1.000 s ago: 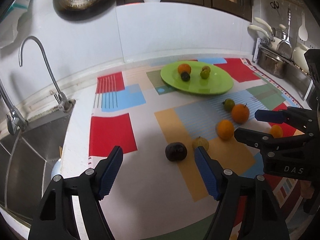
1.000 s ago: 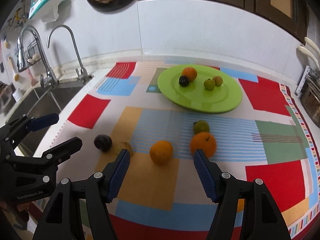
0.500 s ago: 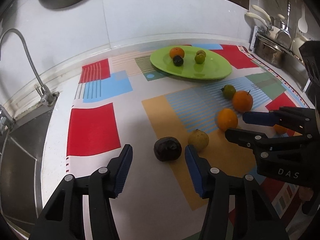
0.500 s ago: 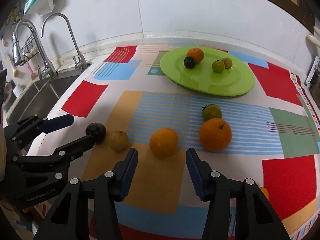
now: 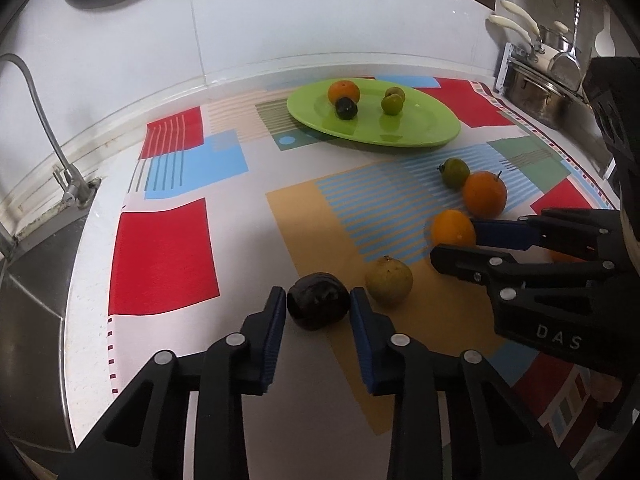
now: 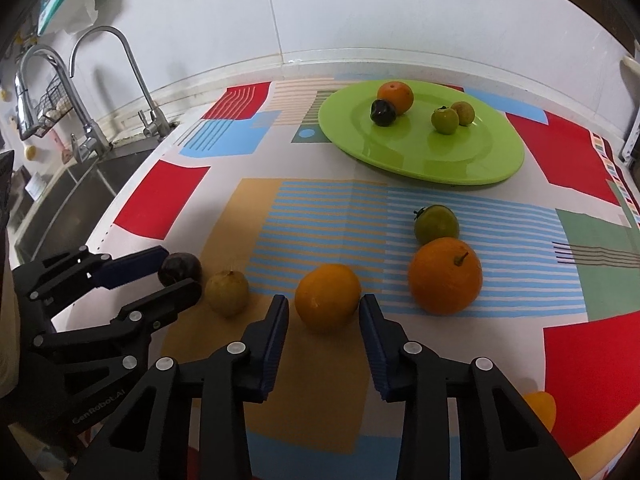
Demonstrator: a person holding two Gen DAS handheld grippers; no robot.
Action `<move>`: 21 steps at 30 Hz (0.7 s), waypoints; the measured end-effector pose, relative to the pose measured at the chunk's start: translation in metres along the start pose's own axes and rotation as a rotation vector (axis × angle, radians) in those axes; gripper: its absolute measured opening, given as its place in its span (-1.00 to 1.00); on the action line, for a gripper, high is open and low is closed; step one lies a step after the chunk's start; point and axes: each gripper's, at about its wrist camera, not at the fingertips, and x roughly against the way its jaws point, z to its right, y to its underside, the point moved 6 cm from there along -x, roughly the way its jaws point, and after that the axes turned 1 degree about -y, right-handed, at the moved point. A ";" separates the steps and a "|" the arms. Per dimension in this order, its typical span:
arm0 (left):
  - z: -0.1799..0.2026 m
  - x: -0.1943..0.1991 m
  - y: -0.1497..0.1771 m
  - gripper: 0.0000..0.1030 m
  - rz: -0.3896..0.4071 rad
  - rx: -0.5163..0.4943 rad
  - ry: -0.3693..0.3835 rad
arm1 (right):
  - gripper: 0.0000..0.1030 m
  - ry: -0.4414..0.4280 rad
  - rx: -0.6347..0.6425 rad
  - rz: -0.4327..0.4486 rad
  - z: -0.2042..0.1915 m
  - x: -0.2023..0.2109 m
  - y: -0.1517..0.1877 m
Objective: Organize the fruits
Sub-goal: 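Approach a dark plum with the left tool while the right tool approaches an orange, then close the left tool on the dark plum while the right tool grasps the orange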
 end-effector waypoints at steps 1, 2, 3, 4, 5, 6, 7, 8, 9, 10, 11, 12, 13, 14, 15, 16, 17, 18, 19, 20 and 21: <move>0.000 0.000 0.000 -0.38 0.001 -0.001 0.000 | -0.33 0.002 -0.001 0.000 0.000 0.000 0.000; 0.000 -0.001 0.000 -0.38 -0.002 0.000 0.001 | -0.33 0.003 -0.004 0.002 0.000 -0.001 0.000; 0.000 -0.001 0.000 -0.38 -0.004 0.002 0.002 | -0.33 0.004 -0.002 0.004 0.000 -0.001 -0.001; 0.000 -0.001 0.000 -0.38 -0.004 0.005 0.003 | -0.33 0.007 0.001 0.004 -0.001 -0.001 -0.001; 0.000 -0.002 0.000 -0.38 -0.005 0.006 0.004 | -0.33 0.007 0.001 0.004 0.000 -0.001 0.000; 0.000 -0.001 0.000 -0.38 -0.007 0.009 0.006 | -0.33 0.007 0.002 0.005 0.000 -0.001 0.000; -0.001 -0.001 0.000 -0.38 -0.008 0.014 0.006 | -0.34 0.009 0.002 0.006 0.000 -0.001 -0.001; -0.002 0.000 -0.001 -0.38 -0.008 0.020 0.004 | -0.34 0.008 0.000 0.006 0.000 -0.001 -0.001; -0.003 0.001 -0.001 -0.38 -0.008 0.027 0.004 | -0.34 0.008 0.000 0.007 0.000 -0.001 -0.001; -0.003 0.002 -0.001 -0.38 -0.008 0.035 0.006 | -0.34 0.009 -0.002 0.008 0.001 0.000 -0.001; -0.004 0.003 -0.002 -0.38 -0.008 0.042 0.008 | -0.34 0.006 -0.004 0.012 0.001 0.001 -0.001; -0.004 0.004 -0.002 -0.38 -0.008 0.049 0.009 | -0.34 0.005 -0.003 0.013 0.000 0.002 -0.001; -0.004 0.006 -0.002 -0.38 -0.007 0.053 0.011 | -0.34 0.006 -0.003 0.016 0.000 0.004 -0.002; -0.004 0.008 -0.002 -0.38 -0.005 0.057 0.012 | -0.34 0.002 -0.003 0.020 0.000 0.006 -0.002; -0.003 0.010 -0.002 -0.38 -0.004 0.059 0.011 | -0.34 -0.002 -0.002 0.022 -0.001 0.007 -0.002; -0.003 0.012 -0.002 -0.38 -0.002 0.061 0.012 | -0.34 -0.004 -0.001 0.025 -0.003 0.009 -0.002; -0.002 0.015 -0.002 -0.38 0.001 0.063 0.014 | -0.34 -0.008 0.002 0.030 -0.004 0.012 -0.003; -0.002 0.018 -0.002 -0.38 0.003 0.066 0.013 | -0.34 -0.009 0.005 0.033 -0.005 0.014 -0.002; -0.002 0.020 -0.003 -0.38 0.005 0.067 0.012 | -0.34 -0.010 0.008 0.036 -0.006 0.016 -0.003; -0.002 0.023 -0.003 -0.38 0.007 0.069 0.012 | -0.34 -0.011 0.010 0.041 -0.007 0.019 -0.003; -0.002 0.026 -0.003 -0.38 0.008 0.072 0.011 | -0.34 -0.013 0.012 0.045 -0.009 0.022 -0.003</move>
